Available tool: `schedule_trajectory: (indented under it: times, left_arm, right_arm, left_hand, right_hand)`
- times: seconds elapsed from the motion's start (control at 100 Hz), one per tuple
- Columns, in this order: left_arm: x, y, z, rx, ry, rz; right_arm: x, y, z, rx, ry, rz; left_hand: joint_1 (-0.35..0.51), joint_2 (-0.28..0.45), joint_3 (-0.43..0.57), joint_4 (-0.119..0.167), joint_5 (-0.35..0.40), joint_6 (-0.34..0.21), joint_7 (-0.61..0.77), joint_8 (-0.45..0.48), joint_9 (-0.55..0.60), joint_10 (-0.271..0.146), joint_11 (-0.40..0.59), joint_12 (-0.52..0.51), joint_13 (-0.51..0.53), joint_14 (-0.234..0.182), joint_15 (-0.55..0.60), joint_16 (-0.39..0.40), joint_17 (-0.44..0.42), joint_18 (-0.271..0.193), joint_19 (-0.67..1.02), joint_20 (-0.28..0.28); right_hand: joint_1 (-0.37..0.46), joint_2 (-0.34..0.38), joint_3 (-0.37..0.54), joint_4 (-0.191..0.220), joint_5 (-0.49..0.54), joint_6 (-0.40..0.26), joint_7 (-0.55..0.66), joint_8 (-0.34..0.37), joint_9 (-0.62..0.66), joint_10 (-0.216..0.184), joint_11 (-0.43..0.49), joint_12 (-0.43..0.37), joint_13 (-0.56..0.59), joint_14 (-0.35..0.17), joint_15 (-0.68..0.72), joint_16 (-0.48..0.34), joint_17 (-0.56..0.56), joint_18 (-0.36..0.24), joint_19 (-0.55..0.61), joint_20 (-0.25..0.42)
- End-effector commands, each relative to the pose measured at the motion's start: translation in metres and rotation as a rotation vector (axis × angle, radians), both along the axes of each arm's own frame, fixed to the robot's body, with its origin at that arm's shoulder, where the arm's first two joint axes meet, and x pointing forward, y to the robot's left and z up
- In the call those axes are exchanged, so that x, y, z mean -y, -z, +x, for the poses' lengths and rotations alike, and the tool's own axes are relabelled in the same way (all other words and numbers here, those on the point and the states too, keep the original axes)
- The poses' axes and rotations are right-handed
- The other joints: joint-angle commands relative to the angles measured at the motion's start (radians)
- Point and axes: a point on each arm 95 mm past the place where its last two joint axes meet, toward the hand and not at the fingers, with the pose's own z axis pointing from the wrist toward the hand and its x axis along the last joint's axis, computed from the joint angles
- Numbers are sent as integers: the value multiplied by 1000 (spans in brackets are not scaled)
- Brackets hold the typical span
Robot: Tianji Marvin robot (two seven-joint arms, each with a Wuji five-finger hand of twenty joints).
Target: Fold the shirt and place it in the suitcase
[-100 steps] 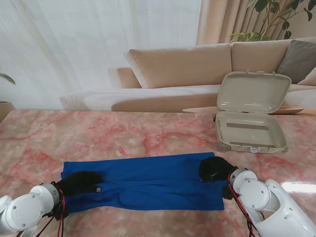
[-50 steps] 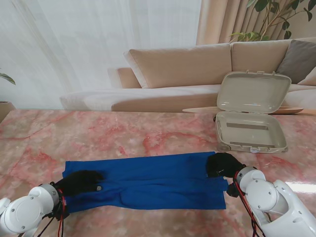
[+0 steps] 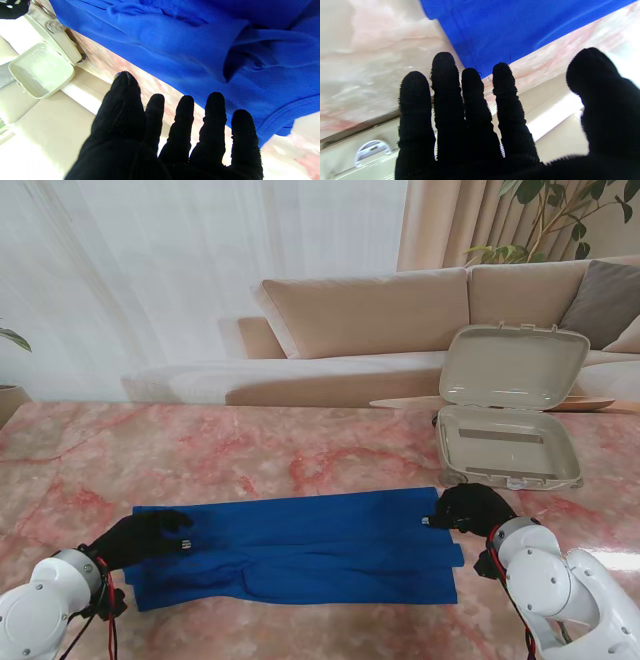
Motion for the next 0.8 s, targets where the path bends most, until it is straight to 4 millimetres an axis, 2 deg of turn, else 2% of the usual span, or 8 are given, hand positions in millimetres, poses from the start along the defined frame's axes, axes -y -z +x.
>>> schedule_trajectory:
  times: [0.0, 0.11, 0.36, 0.57, 0.79]
  left_arm:
    - [-6, 9, -6, -26, -23, 12]
    - [-13, 17, -10, -38, -50, 27]
    - [-25, 33, -17, -73, -83, 57]
    - [-26, 40, -19, -92, -93, 56]
    - [-23, 45, -18, -109, -82, 43]
  right_arm:
    - [3, 3, -5, -45, 2, -24]
    - [4, 4, -7, -77, 28, -73]
    - [5, 14, -4, -154, 79, -177]
    - [6, 20, -1, -219, 107, -219]
    - [7, 29, 3, -252, 113, -259]
  left_hand:
    - [-19, 31, -27, 22, -9, 9, -23, -11, -13, 10, -14, -14, -9, 25, -18, -7, -14, 11, -14, -9]
    - [-18, 31, -27, 22, -6, 11, -25, -10, -9, 10, -14, -13, -7, 26, -17, -6, -14, 11, -14, -9]
    - [-16, 30, -26, 22, -5, 12, -24, -7, -7, 9, -11, -10, -5, 26, -13, -3, -11, 15, -14, -9]
    - [-16, 31, -26, 22, -4, 13, -21, -4, -5, 7, -8, -8, -3, 26, -10, -1, -11, 17, -16, -10]
    - [-16, 33, -26, 22, -6, 11, -19, -3, -5, 6, -7, -8, -4, 25, -10, -1, -12, 16, -17, -10]
  right_hand:
    - [-66, 31, -58, 55, -38, 23, -37, 19, -53, 21, -8, -13, -2, 10, 37, 39, -22, 5, 36, 34]
    - [-114, 81, -115, 71, -88, 43, -91, 24, -137, 35, -6, 4, -65, 16, 115, 82, -72, 3, 37, 70]
    - [-208, 157, -130, 73, -173, 93, -196, 13, -339, 76, 3, 64, -263, 28, 202, 150, -176, -24, 6, 148]
    - [-248, 193, -132, 74, -189, 110, -223, 11, -390, 92, 2, 87, -324, 28, 228, 181, -229, -32, -3, 183]
    - [-267, 195, -127, 73, -190, 118, -234, 12, -413, 97, 15, 112, -341, 24, 262, 209, -234, -43, 12, 210]
